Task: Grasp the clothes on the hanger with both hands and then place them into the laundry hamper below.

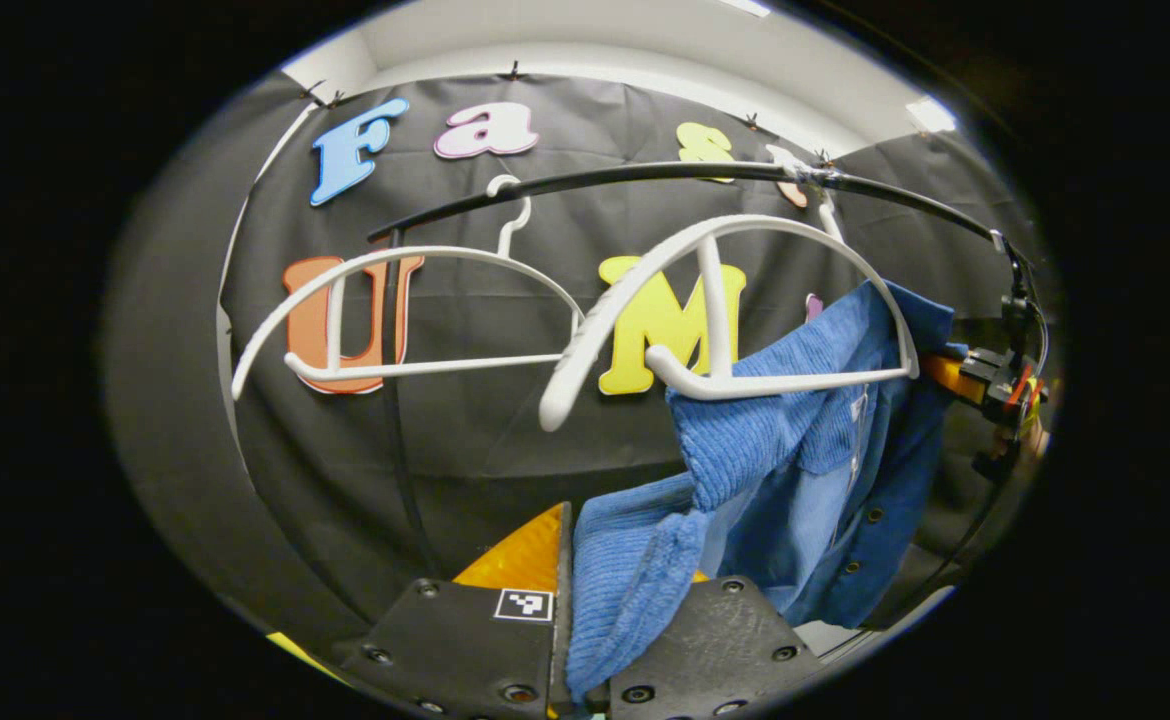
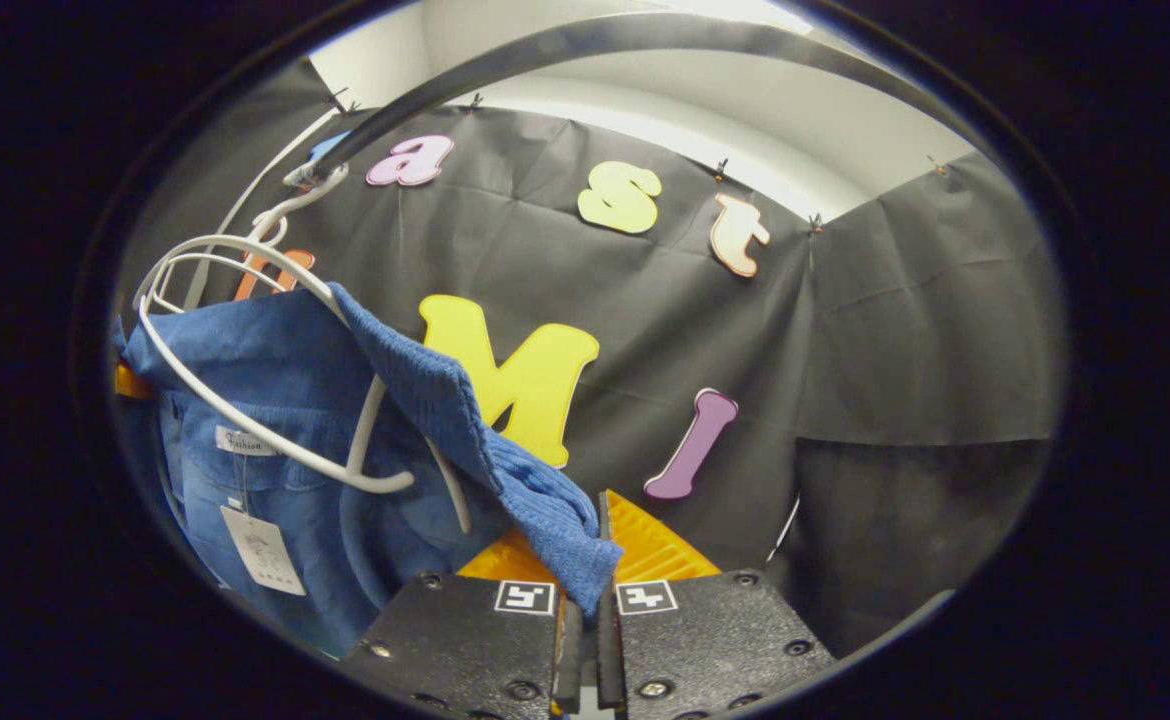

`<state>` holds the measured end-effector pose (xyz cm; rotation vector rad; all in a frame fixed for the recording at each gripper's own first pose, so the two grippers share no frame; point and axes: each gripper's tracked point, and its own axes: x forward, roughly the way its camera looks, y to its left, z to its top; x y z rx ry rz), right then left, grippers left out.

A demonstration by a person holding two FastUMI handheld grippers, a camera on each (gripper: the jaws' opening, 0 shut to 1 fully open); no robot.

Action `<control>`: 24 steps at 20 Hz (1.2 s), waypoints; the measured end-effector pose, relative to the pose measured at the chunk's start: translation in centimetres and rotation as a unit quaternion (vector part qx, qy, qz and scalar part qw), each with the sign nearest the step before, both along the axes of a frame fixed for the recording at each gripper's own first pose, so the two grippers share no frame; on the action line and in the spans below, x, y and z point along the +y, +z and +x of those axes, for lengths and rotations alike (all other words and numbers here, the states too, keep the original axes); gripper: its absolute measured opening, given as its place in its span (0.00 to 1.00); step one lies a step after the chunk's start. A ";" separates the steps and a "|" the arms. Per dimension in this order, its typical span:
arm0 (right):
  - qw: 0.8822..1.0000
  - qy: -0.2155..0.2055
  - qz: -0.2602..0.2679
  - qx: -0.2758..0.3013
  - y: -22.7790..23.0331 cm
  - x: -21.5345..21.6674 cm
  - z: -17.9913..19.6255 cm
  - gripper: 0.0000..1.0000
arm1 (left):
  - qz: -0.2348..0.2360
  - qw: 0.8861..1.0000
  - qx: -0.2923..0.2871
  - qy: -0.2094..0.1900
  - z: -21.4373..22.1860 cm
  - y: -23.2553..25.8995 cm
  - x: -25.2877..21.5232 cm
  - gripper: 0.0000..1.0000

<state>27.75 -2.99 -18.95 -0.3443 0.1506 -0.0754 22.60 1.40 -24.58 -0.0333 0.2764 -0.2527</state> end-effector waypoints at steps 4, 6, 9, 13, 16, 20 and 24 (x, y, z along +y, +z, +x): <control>1.000 0.007 0.004 0.030 -2.1 0.9 -0.1 0.10 | 0.032 0.999 -0.018 -0.015 0.5 0.7 -4.1 0.10; 0.999 0.012 0.011 0.038 -3.1 1.0 -0.6 0.10 | 0.038 0.999 -0.027 -0.025 0.2 1.1 -6.0 0.10; 0.999 0.018 0.003 0.045 -4.3 1.3 -1.1 0.10 | 0.056 0.998 -0.019 -0.032 0.5 0.1 -7.4 0.10; 0.999 0.015 0.014 0.043 -4.0 0.9 -1.3 0.09 | 0.066 0.996 -0.029 -0.044 0.4 1.6 -8.6 0.10; 0.996 0.020 0.032 0.078 -6.6 1.2 -2.0 0.10 | 0.074 0.996 -0.003 -0.041 0.0 0.2 -8.2 0.10; 0.994 0.037 0.032 0.095 -8.4 2.3 -2.8 0.09 | 0.074 0.996 0.020 -0.044 -0.6 -1.0 -7.9 0.10; 0.990 0.018 0.056 0.128 -10.7 0.7 -3.7 0.09 | 0.079 0.996 0.025 -0.037 -1.6 -0.9 -6.2 0.10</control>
